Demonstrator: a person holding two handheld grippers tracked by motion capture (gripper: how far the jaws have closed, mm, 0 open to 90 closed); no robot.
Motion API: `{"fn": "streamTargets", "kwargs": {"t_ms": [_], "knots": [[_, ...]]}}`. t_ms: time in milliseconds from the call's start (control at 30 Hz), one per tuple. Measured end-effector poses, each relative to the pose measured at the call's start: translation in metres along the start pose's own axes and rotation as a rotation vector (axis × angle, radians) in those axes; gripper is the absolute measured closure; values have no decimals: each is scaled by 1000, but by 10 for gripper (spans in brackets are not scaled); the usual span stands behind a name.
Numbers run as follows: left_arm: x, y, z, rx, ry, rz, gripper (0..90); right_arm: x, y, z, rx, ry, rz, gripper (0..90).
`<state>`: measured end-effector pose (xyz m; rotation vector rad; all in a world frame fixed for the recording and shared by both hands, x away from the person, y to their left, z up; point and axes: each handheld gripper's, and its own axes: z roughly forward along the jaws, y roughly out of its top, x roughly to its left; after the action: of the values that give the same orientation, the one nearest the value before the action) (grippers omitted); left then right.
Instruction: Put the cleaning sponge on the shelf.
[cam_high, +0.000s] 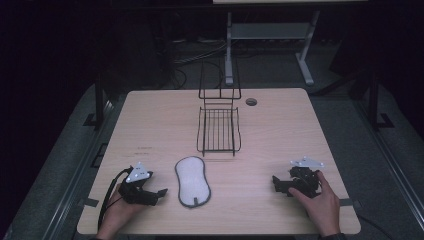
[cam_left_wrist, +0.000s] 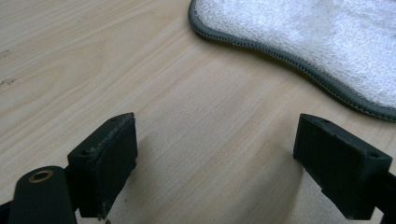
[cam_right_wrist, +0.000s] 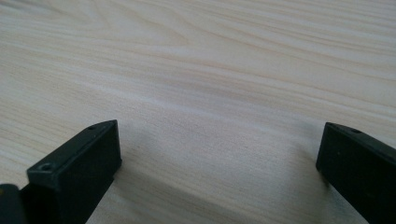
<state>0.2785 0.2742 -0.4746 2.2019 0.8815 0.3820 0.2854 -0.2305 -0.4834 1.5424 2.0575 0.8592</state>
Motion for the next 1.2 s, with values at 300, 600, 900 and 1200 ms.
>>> {"fn": "streamTargets", "kwargs": {"t_ms": [300,600,900,1200], "knots": [[0,2,0,10,1,0,131,1,-1,-1,1,-4,1,0],[-2,12,-2,2,-32,-7,212,1,-2,-2,1,2,-4,0],[7,33,-8,-22,-61,-12,446,1,-2,-2,1,3,-7,0],[15,59,-2,-24,-113,0,856,1,-2,-2,2,3,-7,0]]}}
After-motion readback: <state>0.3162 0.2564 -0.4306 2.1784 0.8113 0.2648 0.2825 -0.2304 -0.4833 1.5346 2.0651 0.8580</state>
